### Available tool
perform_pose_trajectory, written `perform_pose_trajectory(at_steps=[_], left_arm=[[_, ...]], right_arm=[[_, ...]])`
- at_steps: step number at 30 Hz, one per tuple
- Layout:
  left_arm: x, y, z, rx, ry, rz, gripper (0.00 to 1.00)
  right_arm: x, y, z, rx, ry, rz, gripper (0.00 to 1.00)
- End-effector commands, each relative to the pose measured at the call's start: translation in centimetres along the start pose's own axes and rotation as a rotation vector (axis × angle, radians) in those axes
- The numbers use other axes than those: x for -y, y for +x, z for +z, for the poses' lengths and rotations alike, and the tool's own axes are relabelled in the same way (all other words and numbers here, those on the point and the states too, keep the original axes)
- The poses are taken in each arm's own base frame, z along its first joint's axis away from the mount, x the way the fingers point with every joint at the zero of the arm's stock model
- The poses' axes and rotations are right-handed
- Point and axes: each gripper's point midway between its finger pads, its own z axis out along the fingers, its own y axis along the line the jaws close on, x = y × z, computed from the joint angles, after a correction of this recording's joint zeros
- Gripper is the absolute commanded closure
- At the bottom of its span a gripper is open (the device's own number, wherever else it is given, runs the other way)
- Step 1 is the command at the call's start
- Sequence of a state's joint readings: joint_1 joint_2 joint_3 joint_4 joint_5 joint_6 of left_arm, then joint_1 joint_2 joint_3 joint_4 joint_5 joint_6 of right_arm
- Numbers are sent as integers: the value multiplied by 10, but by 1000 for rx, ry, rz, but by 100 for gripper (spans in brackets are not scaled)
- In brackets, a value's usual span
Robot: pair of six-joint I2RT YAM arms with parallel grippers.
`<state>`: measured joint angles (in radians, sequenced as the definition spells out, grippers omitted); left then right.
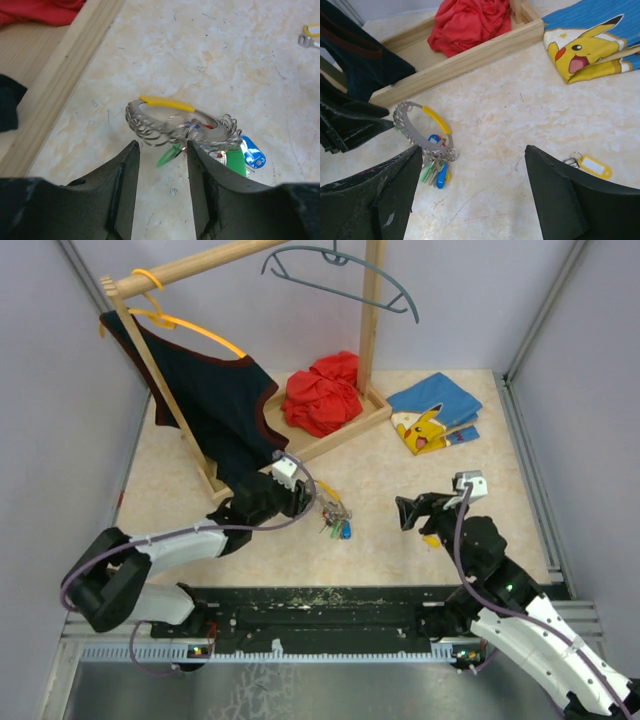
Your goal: Put the keys on the keyring
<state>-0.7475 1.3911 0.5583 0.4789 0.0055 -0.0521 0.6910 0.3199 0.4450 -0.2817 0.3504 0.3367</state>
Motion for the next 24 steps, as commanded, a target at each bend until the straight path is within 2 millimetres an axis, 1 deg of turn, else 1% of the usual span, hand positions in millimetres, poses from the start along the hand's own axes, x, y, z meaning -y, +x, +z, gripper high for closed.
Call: perform_pose_trajectory(at_steps=[1, 4, 6, 11, 16, 19, 21, 24], left_arm=[[-6, -19, -26, 96, -24, -118, 47], [-11, -26, -49, 128, -57, -161, 34], [-15, -32, -66, 150, -83, -191, 27], [-36, -53, -116, 227, -221, -305, 0], [-48, -84, -178, 330, -310, -405, 1], [-48, -107, -215, 392, -306, -417, 1], [-46, -116, -231, 400, -296, -381, 0], [-51, -116, -247, 386, -331, -321, 0]], right_arm=[[9, -41, -20, 103, 55, 60, 17], [12, -53, -29, 136, 67, 76, 17], [18, -57, -34, 145, 96, 78, 17], [21, -63, -40, 142, 109, 61, 14], [27, -73, -49, 123, 141, 12, 13], [32, -78, -55, 128, 163, -21, 13], [37, -78, -57, 134, 182, -39, 13], [41, -74, -59, 147, 185, -46, 13]])
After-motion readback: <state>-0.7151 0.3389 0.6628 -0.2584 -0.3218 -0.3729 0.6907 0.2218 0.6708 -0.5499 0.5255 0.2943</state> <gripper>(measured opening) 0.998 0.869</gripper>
